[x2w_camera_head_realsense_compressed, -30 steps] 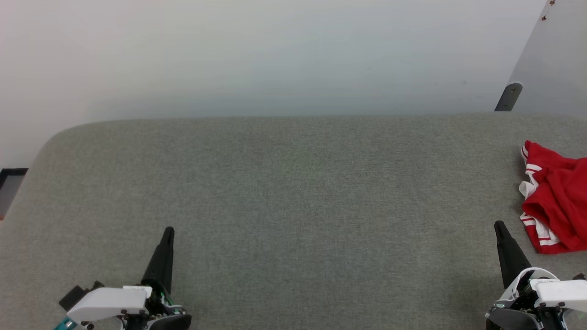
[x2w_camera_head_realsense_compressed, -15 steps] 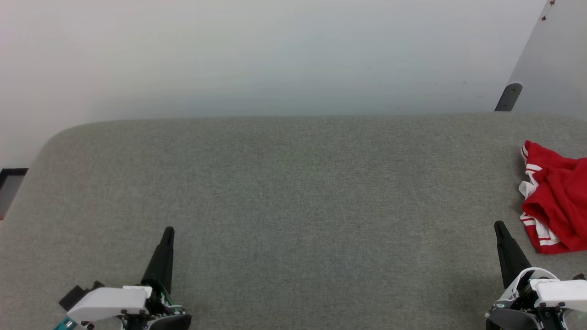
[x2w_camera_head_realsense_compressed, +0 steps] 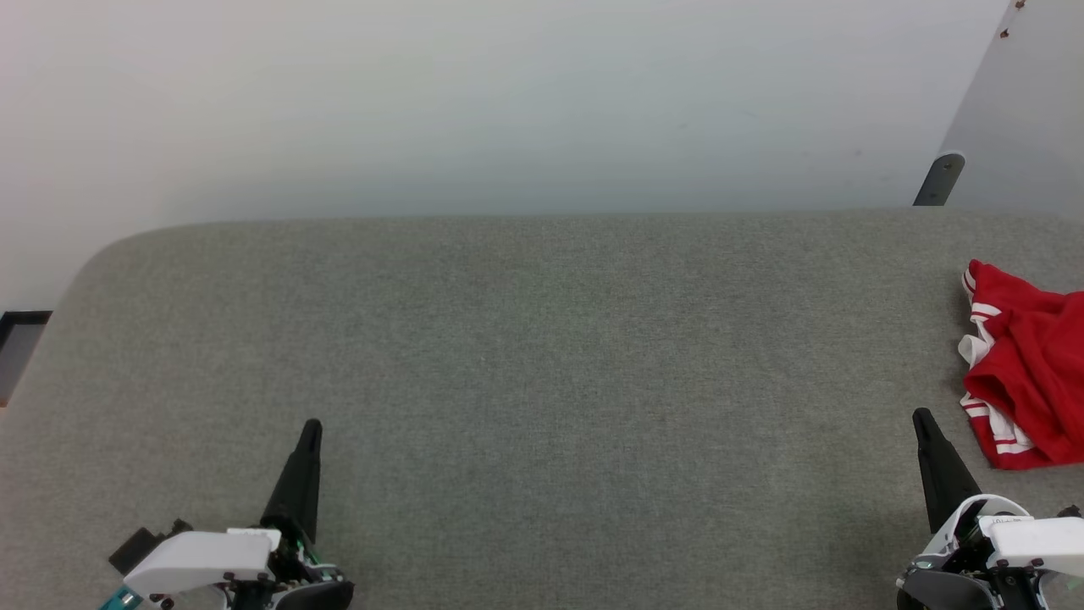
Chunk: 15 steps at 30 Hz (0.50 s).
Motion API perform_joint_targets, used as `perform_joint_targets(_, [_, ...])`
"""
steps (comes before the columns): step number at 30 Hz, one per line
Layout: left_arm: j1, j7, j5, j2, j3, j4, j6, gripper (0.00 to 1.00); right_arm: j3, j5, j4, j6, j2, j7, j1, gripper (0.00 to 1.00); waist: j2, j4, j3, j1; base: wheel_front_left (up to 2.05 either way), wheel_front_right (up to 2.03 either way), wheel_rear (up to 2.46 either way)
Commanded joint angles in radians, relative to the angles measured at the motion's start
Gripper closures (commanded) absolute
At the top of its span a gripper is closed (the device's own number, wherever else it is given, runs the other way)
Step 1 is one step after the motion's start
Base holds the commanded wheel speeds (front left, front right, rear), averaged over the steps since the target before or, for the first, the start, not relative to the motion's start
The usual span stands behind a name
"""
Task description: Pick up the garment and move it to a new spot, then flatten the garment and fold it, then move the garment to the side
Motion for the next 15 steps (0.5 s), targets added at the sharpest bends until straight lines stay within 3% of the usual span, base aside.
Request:
perform_joint_targets(1, [-0.01, 0.002, -0.003, 0.0, 0.001, 0.001, -0.005, 1.0, 0.0, 0.003, 0.0, 0.001, 0.004, 0.002, -0.003, 1.0, 0.0, 0.0, 0.0, -0.0001, 0.0, 0.0, 0.0])
perform_joint_targets(15, [-0.01, 0.002, -0.003, 0.0, 0.001, 0.001, -0.005, 1.0, 0.0, 0.002, 0.0, 0.001, 0.004, 0.002, -0.003, 1.0, 0.0, 0.0, 0.0, -0.0001, 0.0, 0.0, 0.0])
